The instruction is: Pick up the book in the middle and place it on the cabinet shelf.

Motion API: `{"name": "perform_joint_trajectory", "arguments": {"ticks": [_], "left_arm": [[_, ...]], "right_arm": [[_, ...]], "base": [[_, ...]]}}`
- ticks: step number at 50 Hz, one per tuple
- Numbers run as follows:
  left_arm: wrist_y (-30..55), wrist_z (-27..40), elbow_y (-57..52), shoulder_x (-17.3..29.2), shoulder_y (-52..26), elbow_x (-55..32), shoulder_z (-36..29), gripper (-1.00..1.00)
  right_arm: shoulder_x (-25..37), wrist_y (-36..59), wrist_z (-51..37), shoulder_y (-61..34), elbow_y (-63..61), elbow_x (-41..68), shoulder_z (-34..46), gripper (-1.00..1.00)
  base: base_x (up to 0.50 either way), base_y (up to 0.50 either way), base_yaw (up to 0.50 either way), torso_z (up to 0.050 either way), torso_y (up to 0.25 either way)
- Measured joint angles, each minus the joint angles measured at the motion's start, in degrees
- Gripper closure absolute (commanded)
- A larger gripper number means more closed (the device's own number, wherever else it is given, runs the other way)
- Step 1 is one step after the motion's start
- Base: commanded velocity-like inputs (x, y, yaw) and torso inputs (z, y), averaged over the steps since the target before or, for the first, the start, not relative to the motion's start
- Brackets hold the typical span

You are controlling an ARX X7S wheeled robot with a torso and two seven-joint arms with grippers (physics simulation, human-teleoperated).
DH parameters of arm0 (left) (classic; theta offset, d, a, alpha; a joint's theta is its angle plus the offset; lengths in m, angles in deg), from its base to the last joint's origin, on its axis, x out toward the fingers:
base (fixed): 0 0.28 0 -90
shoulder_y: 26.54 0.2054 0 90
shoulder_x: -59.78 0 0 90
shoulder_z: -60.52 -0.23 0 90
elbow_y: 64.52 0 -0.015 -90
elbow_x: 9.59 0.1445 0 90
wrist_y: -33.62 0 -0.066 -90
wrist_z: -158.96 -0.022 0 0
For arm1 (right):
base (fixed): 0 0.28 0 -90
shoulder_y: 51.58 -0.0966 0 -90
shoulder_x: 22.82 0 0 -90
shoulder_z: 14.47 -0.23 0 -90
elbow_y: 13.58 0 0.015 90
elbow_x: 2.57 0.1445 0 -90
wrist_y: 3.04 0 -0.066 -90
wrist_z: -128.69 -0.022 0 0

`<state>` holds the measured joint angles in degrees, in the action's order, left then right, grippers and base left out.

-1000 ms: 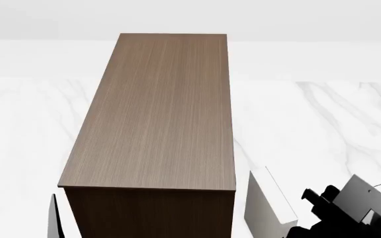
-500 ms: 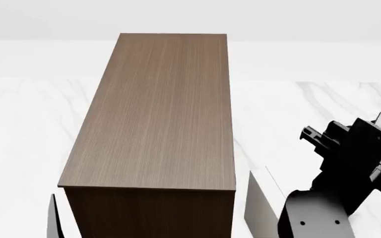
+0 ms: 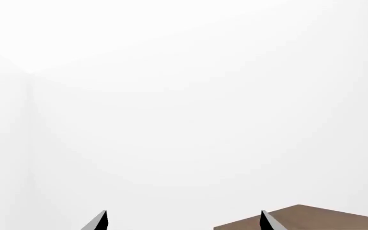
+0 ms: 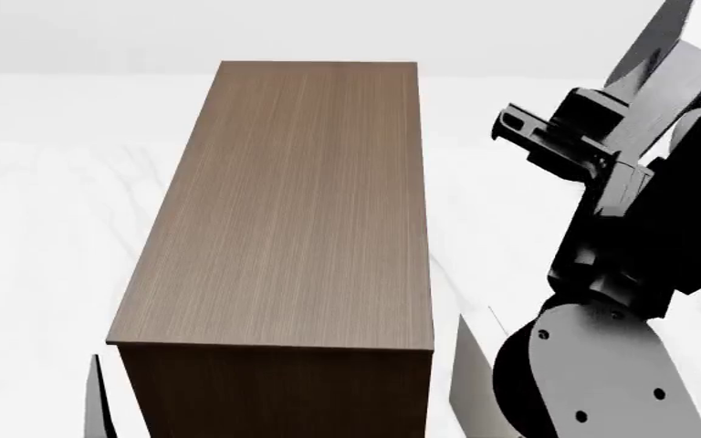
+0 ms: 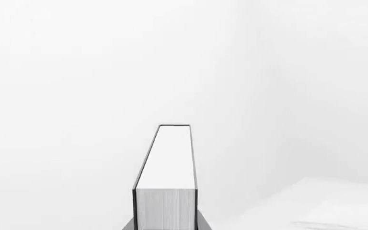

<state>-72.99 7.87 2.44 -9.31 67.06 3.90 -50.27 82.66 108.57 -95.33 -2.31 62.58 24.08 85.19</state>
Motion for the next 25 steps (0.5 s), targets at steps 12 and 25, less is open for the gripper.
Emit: {"name": "perform_joint_trajectory", "arguments": {"ticks": [12, 25], "left_arm": [[0.02, 0.19, -0.06, 0.19, -0.01, 0.00, -0.25, -1.00], [-0.31, 0.49, 0.30, 0.40, -0.04, -0.01, -0.61, -1.00]], "right_arm": [[-1.03, 1.35, 4.79, -1.40, -8.24, 9.63, -0.58, 1.00], [-2.26, 2.12, 9.29, -3.64, -13.92, 18.27, 0.59, 1.00]], "base": [[0.00, 0.00, 0.00, 0.000, 0.002], [0.00, 0.00, 0.00, 0.000, 0.001]]}}
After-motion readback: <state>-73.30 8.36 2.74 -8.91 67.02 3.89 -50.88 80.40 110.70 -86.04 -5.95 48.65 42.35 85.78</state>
